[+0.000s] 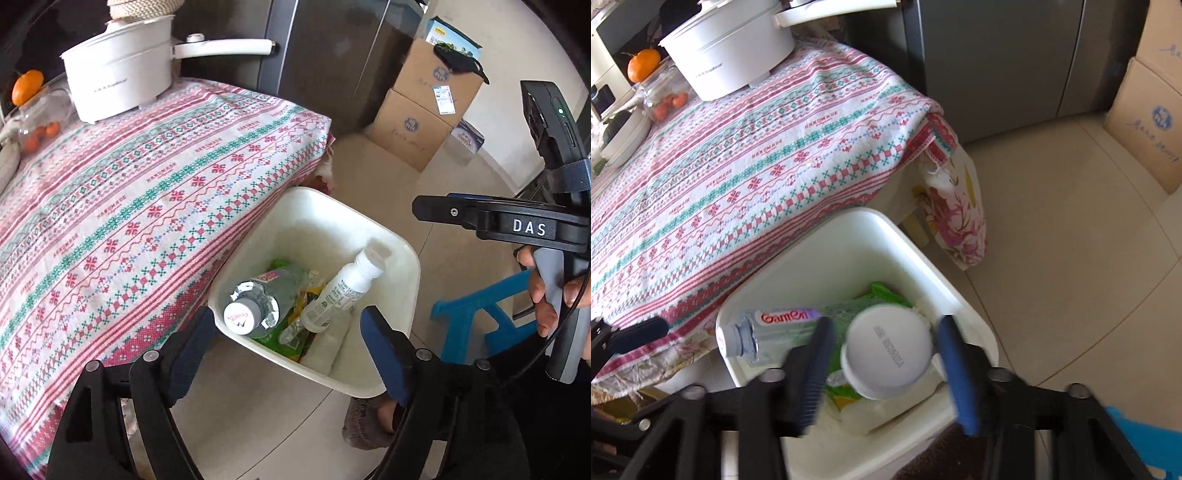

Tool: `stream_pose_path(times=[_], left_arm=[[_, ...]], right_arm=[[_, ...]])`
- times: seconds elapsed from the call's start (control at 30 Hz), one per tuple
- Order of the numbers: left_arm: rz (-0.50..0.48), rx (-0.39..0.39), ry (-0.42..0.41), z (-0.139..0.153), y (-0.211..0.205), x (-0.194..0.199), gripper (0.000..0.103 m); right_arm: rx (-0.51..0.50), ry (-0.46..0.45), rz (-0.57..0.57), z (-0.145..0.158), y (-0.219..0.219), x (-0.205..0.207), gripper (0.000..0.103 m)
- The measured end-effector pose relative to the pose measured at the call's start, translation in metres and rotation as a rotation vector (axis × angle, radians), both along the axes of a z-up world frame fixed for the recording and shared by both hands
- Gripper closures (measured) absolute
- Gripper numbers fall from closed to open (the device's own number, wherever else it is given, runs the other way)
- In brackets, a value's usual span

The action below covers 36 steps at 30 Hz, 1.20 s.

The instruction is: Collect trash

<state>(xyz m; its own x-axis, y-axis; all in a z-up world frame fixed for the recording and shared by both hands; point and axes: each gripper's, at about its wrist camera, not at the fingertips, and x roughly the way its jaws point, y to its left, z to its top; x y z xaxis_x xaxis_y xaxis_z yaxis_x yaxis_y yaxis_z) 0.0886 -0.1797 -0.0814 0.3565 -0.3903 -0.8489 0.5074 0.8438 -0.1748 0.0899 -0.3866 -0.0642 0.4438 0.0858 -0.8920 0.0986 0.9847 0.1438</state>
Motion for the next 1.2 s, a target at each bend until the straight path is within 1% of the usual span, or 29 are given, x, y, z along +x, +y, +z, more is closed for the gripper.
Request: stream_pose_path(times=[0.07, 0.13, 0.2, 0.27, 0.37, 0.47, 0.63, 0.83, 0.97, 1.03, 1.2], left_arm=[[0.023, 0.007, -0.016, 0.004, 0.007, -0.005, 0.015], [0.051, 0.015, -0.026, 0.006, 0.015, -0.009, 0.013], [0.085, 0.014, -0.031, 0.009, 0.025, -0.014, 0.011], [0.112, 0.013, -0.037, 0.012, 0.033, -0.019, 0.008], [0.143, 0.011, -0.055, 0.019, 0.045, -0.03, 0.007], [0.179, 0.019, -0.083, 0.025, 0.058, -0.043, 0.006], [0.227, 0.016, -0.115, 0.032, 0.079, -0.061, 0.001], [0.28, 0.053, -0.194, 0.04, 0.1, -0.082, 0.0], [0.303, 0.078, -0.216, 0.041, 0.11, -0.092, 0.0], [0.322, 0.09, -0.228, 0.041, 0.115, -0.096, 0.0], [0.368, 0.068, -0.217, 0.041, 0.126, -0.099, 0.0]], right_arm=[[-0.006, -0.023, -0.015, 0.004, 0.002, -0.002, 0.029], [0.01, -0.035, -0.011, 0.007, 0.003, -0.006, 0.025], [0.009, -0.042, -0.009, 0.009, 0.005, -0.01, 0.016], [0.0, -0.037, 0.001, 0.009, 0.009, -0.015, 0.013], [-0.02, -0.045, 0.012, 0.011, 0.015, -0.024, 0.012], [-0.055, -0.081, 0.011, 0.016, 0.024, -0.037, 0.008], [-0.057, -0.143, 0.031, 0.021, 0.044, -0.062, 0.006], [-0.097, -0.191, 0.081, 0.023, 0.074, -0.085, 0.005], [-0.11, -0.234, 0.09, 0.027, 0.088, -0.099, 0.001], [-0.113, -0.255, 0.087, 0.028, 0.091, -0.104, 0.001], [-0.148, -0.288, 0.111, 0.034, 0.106, -0.113, 0.001]])
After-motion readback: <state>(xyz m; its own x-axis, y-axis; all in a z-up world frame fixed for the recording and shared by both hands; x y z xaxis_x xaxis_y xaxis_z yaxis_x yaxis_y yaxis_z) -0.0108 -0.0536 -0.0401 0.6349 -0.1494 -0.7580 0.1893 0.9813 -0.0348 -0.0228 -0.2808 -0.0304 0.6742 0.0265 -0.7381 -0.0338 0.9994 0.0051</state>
